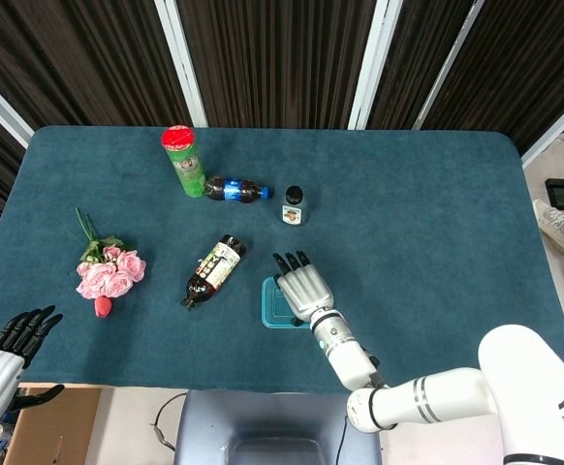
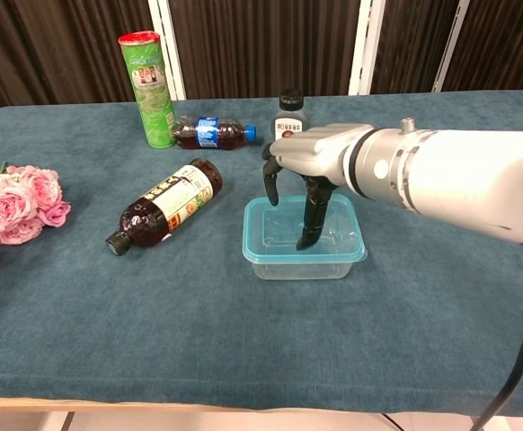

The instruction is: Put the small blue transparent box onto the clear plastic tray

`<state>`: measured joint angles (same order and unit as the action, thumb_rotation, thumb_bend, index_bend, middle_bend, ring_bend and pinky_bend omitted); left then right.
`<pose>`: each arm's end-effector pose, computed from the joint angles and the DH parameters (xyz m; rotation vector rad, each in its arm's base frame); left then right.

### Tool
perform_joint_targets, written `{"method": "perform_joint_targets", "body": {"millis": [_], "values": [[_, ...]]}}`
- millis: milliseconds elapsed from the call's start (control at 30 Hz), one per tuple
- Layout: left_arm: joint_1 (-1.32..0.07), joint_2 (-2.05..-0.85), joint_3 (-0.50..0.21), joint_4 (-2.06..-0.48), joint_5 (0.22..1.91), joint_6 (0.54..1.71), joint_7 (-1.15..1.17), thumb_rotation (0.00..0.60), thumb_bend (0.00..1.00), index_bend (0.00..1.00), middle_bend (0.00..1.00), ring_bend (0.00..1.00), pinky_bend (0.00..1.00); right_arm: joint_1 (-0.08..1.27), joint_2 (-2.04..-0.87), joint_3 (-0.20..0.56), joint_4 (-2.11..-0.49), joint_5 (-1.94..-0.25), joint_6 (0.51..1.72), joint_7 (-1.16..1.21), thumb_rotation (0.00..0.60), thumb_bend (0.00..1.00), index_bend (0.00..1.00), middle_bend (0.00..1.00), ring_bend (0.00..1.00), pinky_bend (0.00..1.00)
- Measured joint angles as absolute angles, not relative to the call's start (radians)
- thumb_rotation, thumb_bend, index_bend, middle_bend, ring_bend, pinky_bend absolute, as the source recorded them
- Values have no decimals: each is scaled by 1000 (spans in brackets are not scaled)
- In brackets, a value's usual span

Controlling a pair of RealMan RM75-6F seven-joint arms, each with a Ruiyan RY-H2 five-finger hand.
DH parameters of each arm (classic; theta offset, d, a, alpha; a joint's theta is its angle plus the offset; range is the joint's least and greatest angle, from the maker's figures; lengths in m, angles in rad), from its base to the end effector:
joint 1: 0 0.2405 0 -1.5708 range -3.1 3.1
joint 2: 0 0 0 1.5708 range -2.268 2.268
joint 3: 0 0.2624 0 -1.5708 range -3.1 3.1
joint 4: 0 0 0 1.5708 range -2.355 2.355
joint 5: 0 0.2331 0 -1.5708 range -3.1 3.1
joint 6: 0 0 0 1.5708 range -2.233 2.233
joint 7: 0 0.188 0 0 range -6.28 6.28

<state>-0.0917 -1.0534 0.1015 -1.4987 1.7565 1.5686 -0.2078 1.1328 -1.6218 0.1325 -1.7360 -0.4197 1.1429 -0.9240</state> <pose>-0.3216 0.1902 0.1417 -1.6430 -0.9100 -1.0004 -0.0454 -0.3635 -0.0981 2.0197 -0.8383 0.5816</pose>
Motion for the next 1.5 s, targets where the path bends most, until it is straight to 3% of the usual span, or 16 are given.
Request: {"method": "perform_joint_targets", "body": {"millis": [1167, 1500], "values": [[-89, -1051, 100, -1492, 1761, 1584, -225, 600, 443, 0, 14, 16, 100, 1138, -1647, 118, -1694, -353, 1128, -989, 600, 24, 469, 109, 0, 87], [-89, -1053, 100, -1497, 1763, 1582, -214, 600, 443, 0, 14, 16, 100, 1110, -1526, 142, -1820, -400, 1171, -953, 600, 25, 467, 109, 0, 87]]}}
